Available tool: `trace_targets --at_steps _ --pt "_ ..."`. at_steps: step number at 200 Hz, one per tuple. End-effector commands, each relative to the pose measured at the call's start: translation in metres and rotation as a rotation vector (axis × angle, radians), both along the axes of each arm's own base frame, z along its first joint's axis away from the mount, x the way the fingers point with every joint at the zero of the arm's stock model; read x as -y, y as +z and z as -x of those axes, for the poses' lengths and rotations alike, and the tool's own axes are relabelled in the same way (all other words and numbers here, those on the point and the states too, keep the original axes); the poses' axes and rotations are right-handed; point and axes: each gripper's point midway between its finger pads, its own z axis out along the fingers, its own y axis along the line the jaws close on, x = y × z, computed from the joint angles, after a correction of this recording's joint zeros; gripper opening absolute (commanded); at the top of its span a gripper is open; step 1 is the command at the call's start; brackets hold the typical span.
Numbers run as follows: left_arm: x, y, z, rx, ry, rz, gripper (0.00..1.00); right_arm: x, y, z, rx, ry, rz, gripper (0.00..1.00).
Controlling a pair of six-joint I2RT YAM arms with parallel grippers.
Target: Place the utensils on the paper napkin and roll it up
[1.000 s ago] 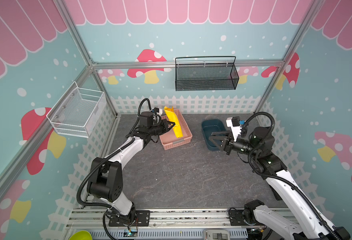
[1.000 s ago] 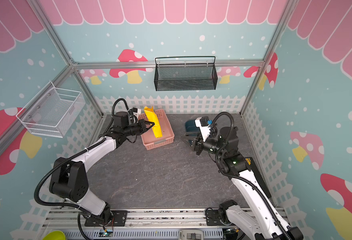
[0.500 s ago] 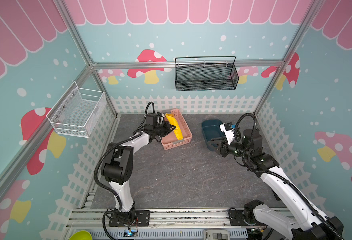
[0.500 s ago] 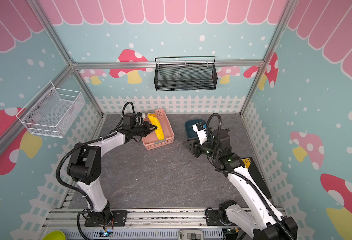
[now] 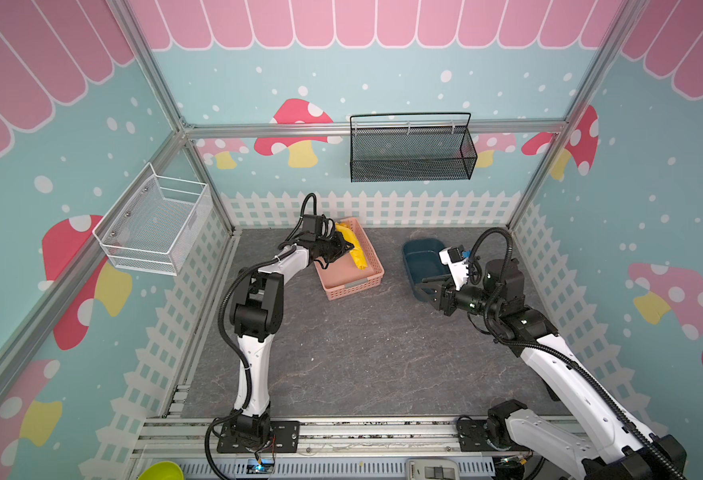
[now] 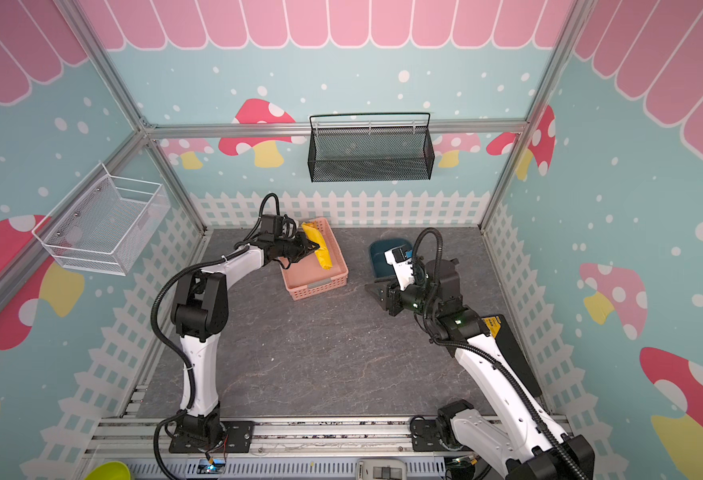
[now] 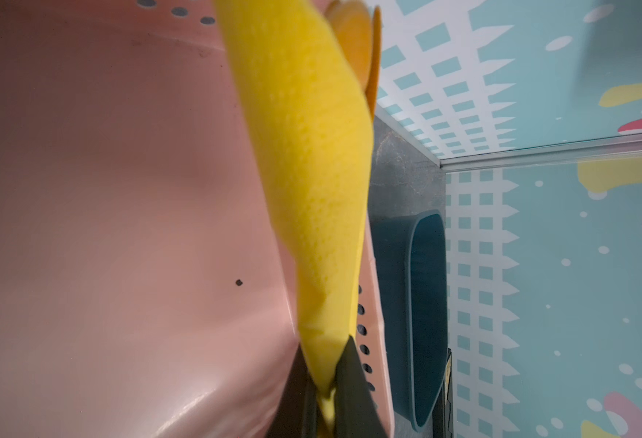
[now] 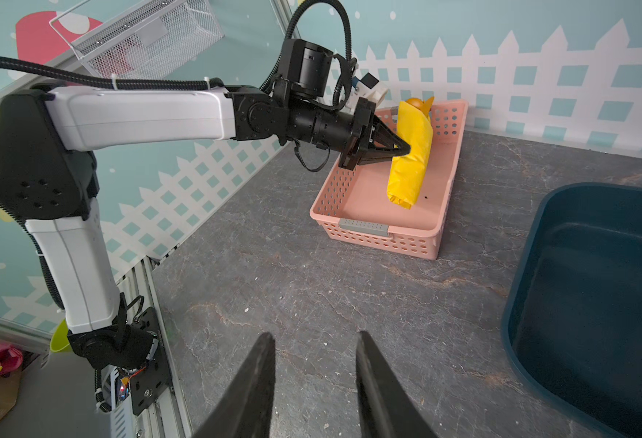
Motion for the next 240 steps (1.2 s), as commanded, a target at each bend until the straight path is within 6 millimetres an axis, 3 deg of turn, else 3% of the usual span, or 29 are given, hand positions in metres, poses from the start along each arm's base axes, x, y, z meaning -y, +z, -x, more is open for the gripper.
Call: trace_targets --at_steps 1,49,79,107,133,162,178,185,213,240 --pt "-0.003 -0.016 -0.003 -0.058 -0.014 -0.018 0.0 -0.001 -0.001 0.007 0.013 0.022 0.007 0.37" --pt "-0.001 -0.054 -0.016 -0.134 -0.033 -0.05 0.01 -0.003 0.0 0.008 0.013 0.036 0.002 0.37" --pt "-0.011 -0.078 -0.013 -0.205 -0.023 -0.135 0.12 -0.003 0.001 0.009 0.014 0.042 0.001 0.37" --pt "-0.022 -0.081 -0.008 -0.233 -0.013 -0.212 0.3 -0.002 0.0 0.007 0.014 0.029 0.008 0.37" --pt "-0.033 -0.058 -0.009 -0.185 0.009 -0.281 0.42 0.003 -0.003 -0.001 0.01 -0.015 0.031 0.39" --pt "-0.042 -0.017 -0.01 -0.111 0.023 -0.34 0.54 0.016 -0.014 -0.019 0.007 -0.125 0.091 0.55" --pt "-0.046 0.006 -0.008 -0.069 0.029 -0.359 0.83 0.034 -0.029 -0.037 0.003 -0.251 0.167 0.84" --pt "-0.047 0.016 -0.006 -0.048 0.03 -0.37 0.99 0.046 -0.037 -0.046 -0.003 -0.319 0.211 0.89" --pt "-0.065 0.055 0.01 0.036 0.058 -0.46 1.0 0.101 -0.075 -0.081 -0.034 -0.591 0.393 0.97" --pt "-0.1 0.076 0.036 0.135 0.14 -0.604 1.0 0.161 -0.117 -0.105 -0.082 -0.793 0.472 0.99"
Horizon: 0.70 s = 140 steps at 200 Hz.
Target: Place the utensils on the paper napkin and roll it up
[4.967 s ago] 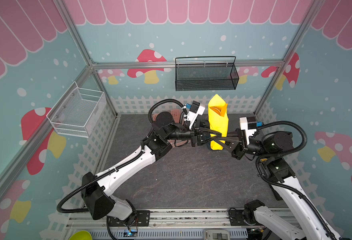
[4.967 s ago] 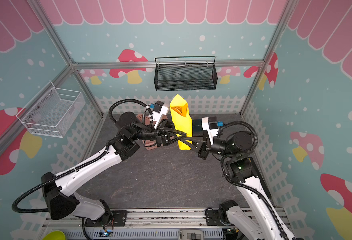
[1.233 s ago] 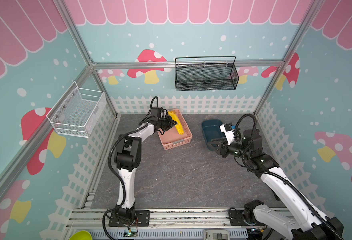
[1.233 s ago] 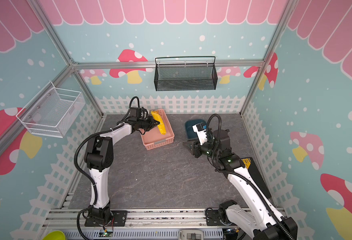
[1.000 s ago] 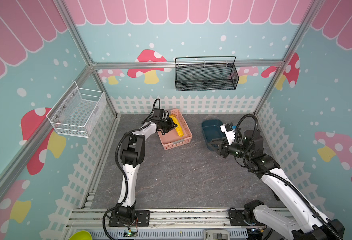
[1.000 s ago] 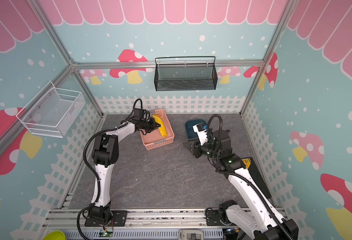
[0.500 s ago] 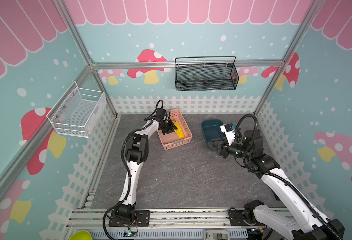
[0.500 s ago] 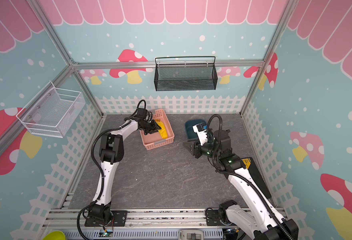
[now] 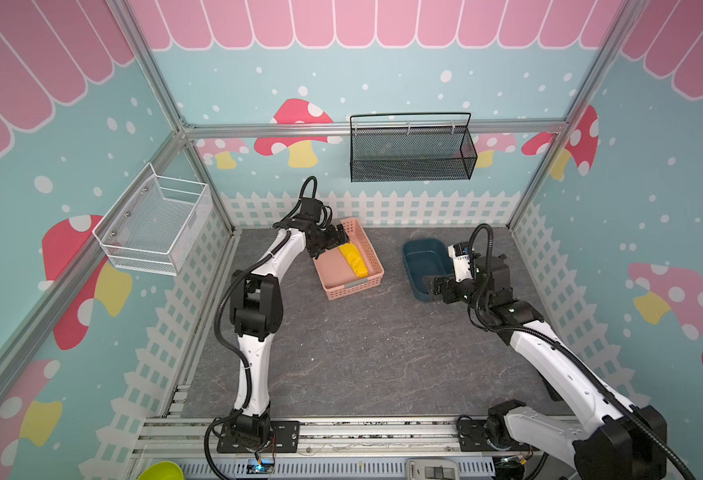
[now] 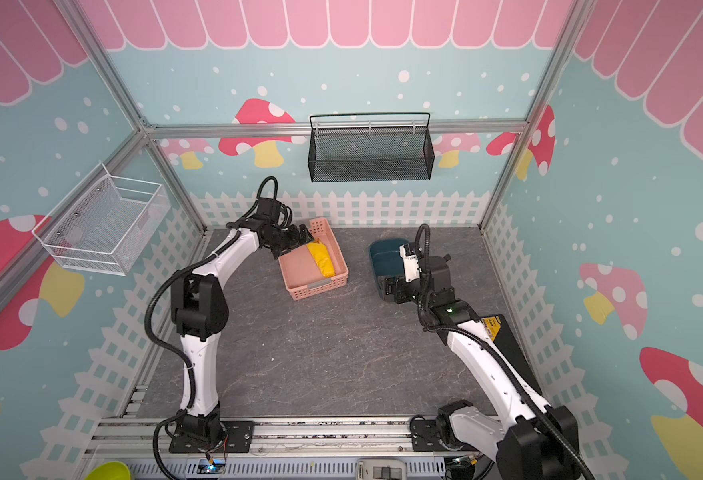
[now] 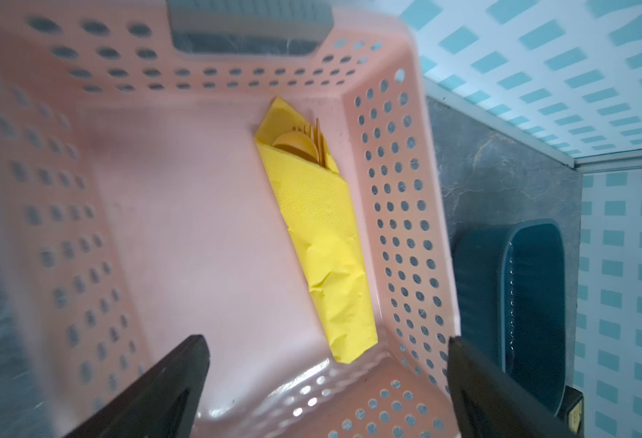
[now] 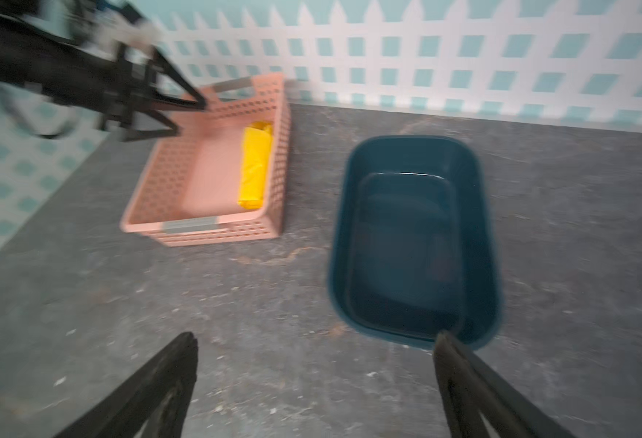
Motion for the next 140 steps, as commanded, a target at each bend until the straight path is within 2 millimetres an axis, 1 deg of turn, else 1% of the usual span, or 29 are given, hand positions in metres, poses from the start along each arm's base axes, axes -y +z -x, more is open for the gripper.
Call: trace_targets --at_steps 1,4,12,17,18,20,24,27,32,35,37,39,40,46,53,69,76,80,85,91,97,106,108,116,121,125,130,140 --pt "-0.038 0.023 0.017 0.113 0.055 -0.177 1.0 0.068 -0.038 -0.02 -0.014 -0.248 0.146 0.99" --pt "-0.043 0.028 0.018 0.138 0.072 -0.194 1.0 0.075 -0.041 -0.022 -0.011 -0.271 0.145 0.99" --pt "-0.058 0.029 0.03 0.166 0.105 -0.249 1.0 0.092 -0.052 -0.026 -0.009 -0.321 0.139 0.99" --pt "-0.069 0.031 0.037 0.193 0.133 -0.288 1.0 0.102 -0.058 -0.028 -0.002 -0.349 0.131 0.99" --pt "-0.07 0.034 0.037 0.202 0.139 -0.293 1.0 0.104 -0.062 -0.027 -0.012 -0.354 0.132 0.99" --pt "-0.074 0.031 0.041 0.204 0.149 -0.31 1.0 0.108 -0.062 -0.029 0.006 -0.365 0.126 0.99" --pt "-0.082 0.035 0.046 0.231 0.172 -0.339 1.0 0.114 -0.067 -0.029 0.011 -0.377 0.123 0.99" --pt "-0.089 0.031 0.051 0.235 0.188 -0.363 1.0 0.118 -0.07 -0.03 0.019 -0.386 0.123 0.99" --pt "-0.099 0.036 0.058 0.268 0.217 -0.394 1.0 0.126 -0.074 -0.031 0.04 -0.405 0.124 0.99" --pt "-0.105 0.027 0.063 0.265 0.229 -0.423 1.0 0.129 -0.076 -0.031 0.055 -0.411 0.124 0.99" --pt "-0.11 0.027 0.066 0.272 0.241 -0.434 1.0 0.132 -0.077 -0.032 0.069 -0.418 0.123 0.99" --pt "-0.114 0.025 0.069 0.278 0.253 -0.449 1.0 0.133 -0.079 -0.032 0.075 -0.422 0.124 0.99" --pt "-0.116 0.028 0.07 0.29 0.261 -0.453 1.0 0.134 -0.078 -0.032 0.085 -0.423 0.123 0.99" --pt "-0.128 0.022 0.08 0.301 0.292 -0.49 1.0 0.139 -0.081 -0.033 0.116 -0.426 0.124 0.99" --pt "-0.142 0.022 0.089 0.328 0.337 -0.524 1.0 0.143 -0.083 -0.032 0.162 -0.429 0.124 0.99" --pt "-0.164 0.004 0.11 0.351 0.373 -0.574 1.0 0.145 -0.082 -0.029 0.284 -0.406 0.14 0.99" --pt "-0.165 -0.004 0.115 0.372 0.342 -0.583 1.0 0.148 -0.086 -0.027 0.307 -0.413 0.161 0.99" --pt "-0.164 -0.008 0.118 0.388 0.316 -0.593 1.0 0.149 -0.079 -0.028 0.337 -0.418 0.161 0.99" --pt "-0.163 -0.012 0.12 0.414 0.292 -0.609 1.0 0.151 -0.081 -0.028 0.321 -0.416 0.163 0.99" --pt "-0.162 -0.017 0.123 0.448 0.271 -0.622 1.0 0.152 -0.078 -0.026 0.355 -0.414 0.168 0.99" --pt "-0.162 -0.02 0.126 0.482 0.264 -0.627 1.0 0.151 -0.075 -0.022 0.395 -0.401 0.159 0.99" --pt "-0.163 -0.029 0.131 0.518 0.259 -0.62 1.0 0.148 -0.073 -0.02 0.41 -0.386 0.161 0.99" --pt "-0.163 -0.028 0.13 0.533 0.263 -0.618 1.0 0.147 -0.073 -0.019 0.41 -0.381 0.161 0.99" --pt "-0.159 -0.034 0.133 0.573 0.236 -0.574 1.0 0.145 -0.072 -0.016 0.428 -0.371 0.16 0.99" --pt "-0.158 -0.034 0.133 0.605 0.229 -0.557 1.0 0.143 -0.07 -0.016 0.44 -0.354 0.161 0.99" --pt "-0.156 -0.036 0.135 0.595 0.215 -0.547 1.0 0.14 -0.07 -0.016 0.442 -0.338 0.162 0.99" --pt "-0.154 -0.033 0.134 0.608 0.194 -0.537 1.0 0.137 -0.071 -0.015 0.449 -0.318 0.163 0.99" --pt "-0.15 -0.028 0.134 0.68 0.171 -0.527 1.0 0.132 -0.068 -0.006 0.489 -0.296 0.169 0.99"
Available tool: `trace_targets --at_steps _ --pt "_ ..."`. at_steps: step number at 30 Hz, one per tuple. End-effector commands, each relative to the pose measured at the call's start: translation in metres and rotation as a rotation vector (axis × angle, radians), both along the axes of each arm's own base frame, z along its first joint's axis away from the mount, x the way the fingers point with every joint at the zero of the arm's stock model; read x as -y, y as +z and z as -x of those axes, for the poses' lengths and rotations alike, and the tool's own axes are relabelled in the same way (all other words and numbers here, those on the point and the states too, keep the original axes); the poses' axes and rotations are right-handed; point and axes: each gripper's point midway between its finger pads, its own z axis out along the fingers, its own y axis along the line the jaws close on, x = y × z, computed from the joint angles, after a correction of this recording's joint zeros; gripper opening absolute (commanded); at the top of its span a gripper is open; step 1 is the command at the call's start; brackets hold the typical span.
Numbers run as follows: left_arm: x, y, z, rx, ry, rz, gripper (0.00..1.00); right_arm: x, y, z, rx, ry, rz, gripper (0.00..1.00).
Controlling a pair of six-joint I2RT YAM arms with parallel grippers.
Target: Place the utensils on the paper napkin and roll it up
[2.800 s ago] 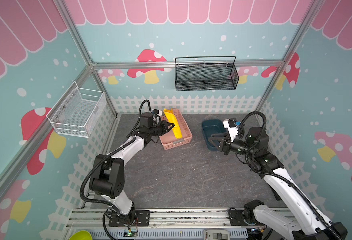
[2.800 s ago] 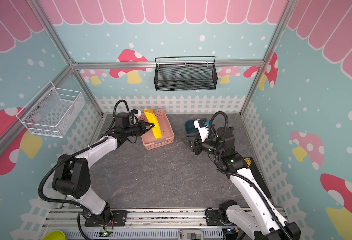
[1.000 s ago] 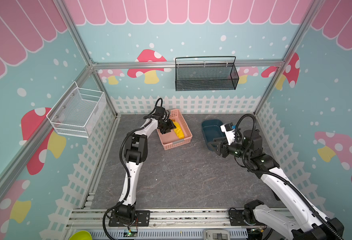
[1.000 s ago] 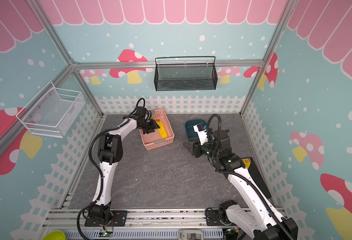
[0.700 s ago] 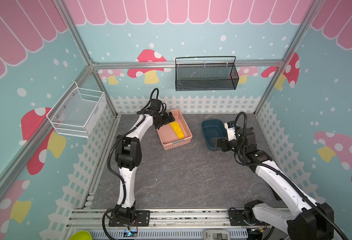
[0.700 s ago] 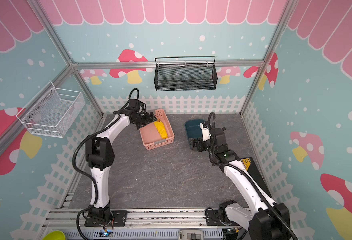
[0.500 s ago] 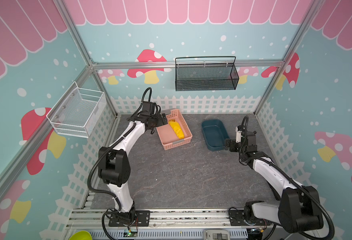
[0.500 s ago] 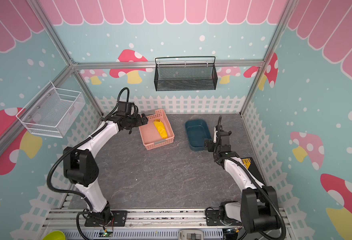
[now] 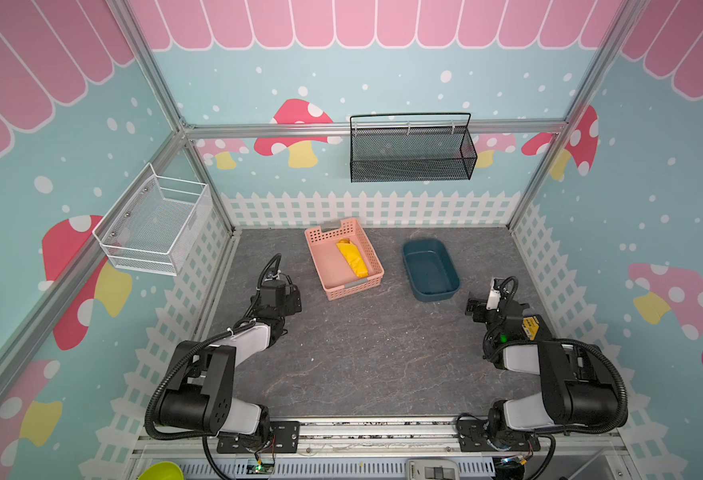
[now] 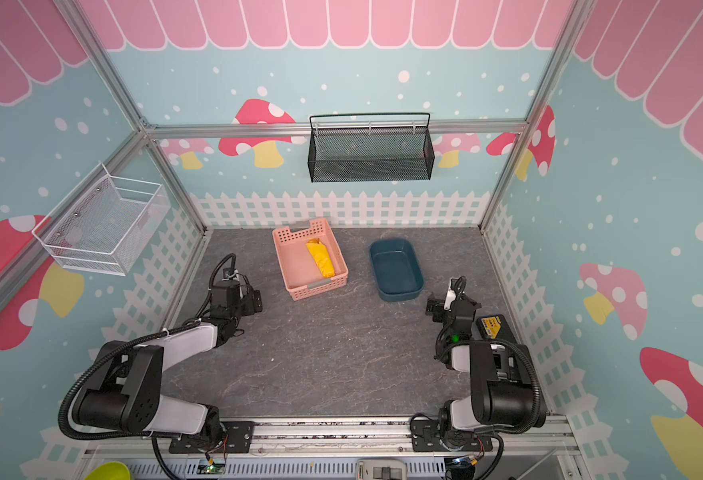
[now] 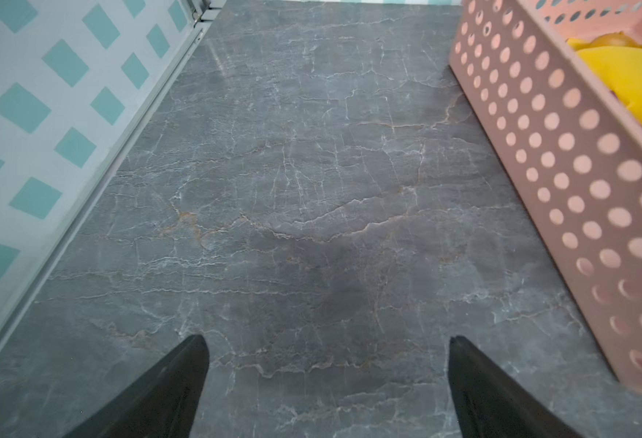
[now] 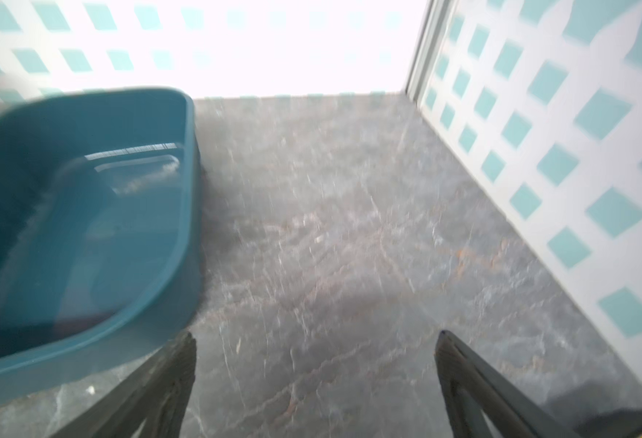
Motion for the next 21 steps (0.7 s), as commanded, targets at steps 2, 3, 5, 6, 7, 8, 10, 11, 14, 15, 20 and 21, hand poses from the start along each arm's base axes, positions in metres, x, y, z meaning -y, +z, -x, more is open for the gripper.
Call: trace_targets --at_steps 2,3,5,6,7,8,10,11,14,15,20,21 --pt "0.008 0.059 -0.027 0.333 -0.114 0.009 1.0 -0.016 0.034 0.015 0.212 0.094 0.076 0.99" --pt "0.006 0.054 -0.025 0.353 -0.116 0.025 1.0 -0.018 0.04 0.024 0.288 0.099 0.084 0.98" --pt "0.01 0.048 -0.023 0.409 -0.157 0.038 1.0 -0.014 0.042 0.025 0.272 0.075 0.082 0.99" --pt "0.011 0.041 -0.021 0.355 -0.165 0.046 1.0 -0.013 0.036 0.021 0.242 0.073 0.075 0.99" --pt "0.013 0.041 -0.025 0.329 -0.173 0.048 1.0 -0.015 0.039 0.02 0.266 0.084 0.079 1.0" --pt "0.009 0.045 -0.027 0.372 -0.16 0.051 1.0 -0.021 0.044 0.02 0.286 0.118 0.083 1.0" --pt "0.002 0.041 -0.026 0.324 -0.106 0.04 1.0 -0.03 0.035 0.014 0.233 0.178 0.1 1.0" --pt "0.002 0.045 -0.028 0.358 -0.103 0.032 1.0 -0.033 0.035 0.009 0.234 0.199 0.099 1.0" --pt "0.001 0.043 -0.026 0.345 -0.095 0.031 1.0 -0.042 0.03 0.003 0.2 0.257 0.109 1.0" --pt "0.0 0.043 -0.026 0.362 -0.092 0.025 1.0 -0.042 0.032 0.003 0.214 0.256 0.105 1.0" --pt "0.0 0.043 -0.026 0.35 -0.09 0.028 1.0 -0.04 0.032 0.004 0.211 0.24 0.108 1.0" --pt "0.001 0.042 -0.026 0.344 -0.092 0.029 1.0 -0.035 0.034 0.009 0.226 0.208 0.106 1.0"
